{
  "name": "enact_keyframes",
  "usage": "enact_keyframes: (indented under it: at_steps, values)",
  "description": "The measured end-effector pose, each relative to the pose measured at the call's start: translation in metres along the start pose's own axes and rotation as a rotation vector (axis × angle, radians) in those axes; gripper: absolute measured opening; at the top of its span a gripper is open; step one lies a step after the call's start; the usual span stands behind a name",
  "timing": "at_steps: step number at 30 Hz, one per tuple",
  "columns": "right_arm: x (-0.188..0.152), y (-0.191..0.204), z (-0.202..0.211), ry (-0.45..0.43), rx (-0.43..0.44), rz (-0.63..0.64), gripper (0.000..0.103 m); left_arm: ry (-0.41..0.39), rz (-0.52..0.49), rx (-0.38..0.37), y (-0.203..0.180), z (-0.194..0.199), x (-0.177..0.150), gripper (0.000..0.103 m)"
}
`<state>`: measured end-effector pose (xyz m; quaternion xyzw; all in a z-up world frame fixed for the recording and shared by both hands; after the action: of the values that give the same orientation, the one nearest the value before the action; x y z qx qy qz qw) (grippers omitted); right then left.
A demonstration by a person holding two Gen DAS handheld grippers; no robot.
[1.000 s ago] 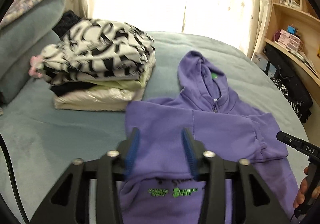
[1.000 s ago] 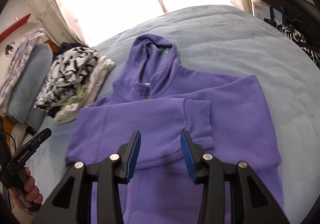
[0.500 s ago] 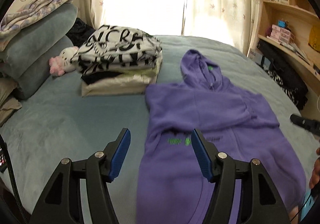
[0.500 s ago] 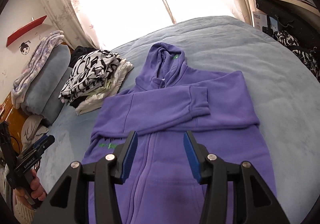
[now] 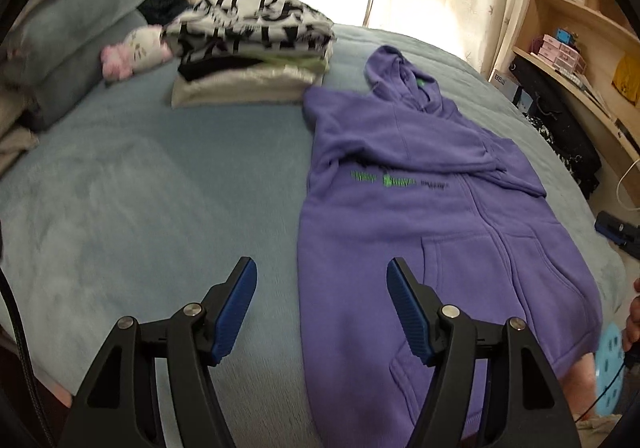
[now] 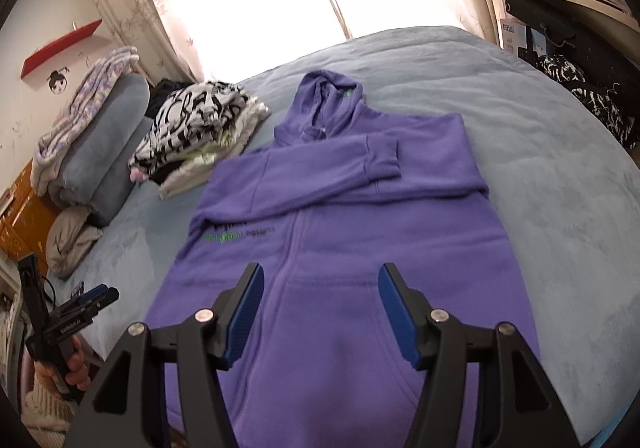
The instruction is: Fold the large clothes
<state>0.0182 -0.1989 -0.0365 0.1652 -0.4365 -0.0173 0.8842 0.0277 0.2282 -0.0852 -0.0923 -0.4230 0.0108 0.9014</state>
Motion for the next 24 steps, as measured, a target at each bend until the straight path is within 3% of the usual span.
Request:
enact_keyframes:
  at_steps: [10, 17, 24]
  values:
    - [-0.023, -0.035, 0.005, 0.057, 0.001, -0.046, 0.06, 0.079, 0.066, -0.096, -0.004, -0.016, -0.029, 0.066]
    - [-0.031, -0.056, 0.004, 0.075, 0.002, -0.071, 0.06, 0.129, 0.075, -0.119, -0.009, -0.028, -0.046, 0.067]
    - [-0.037, -0.082, 0.004, 0.094, -0.013, -0.098, 0.06, 0.122, 0.069, -0.122, -0.012, -0.028, -0.053, 0.071]
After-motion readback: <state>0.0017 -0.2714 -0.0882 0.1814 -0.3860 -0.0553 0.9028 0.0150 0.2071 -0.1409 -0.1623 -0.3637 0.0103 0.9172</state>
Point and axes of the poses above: each gripper's, at about its wrist camera, not at the fingertips, and z roughly against the way its jaws point, y to its left, x to its top, the point moved 1 cm from there along -z, roughly the way its jaws point, and after that the axes turned 11 degrees about -y, right-handed, at the moved point
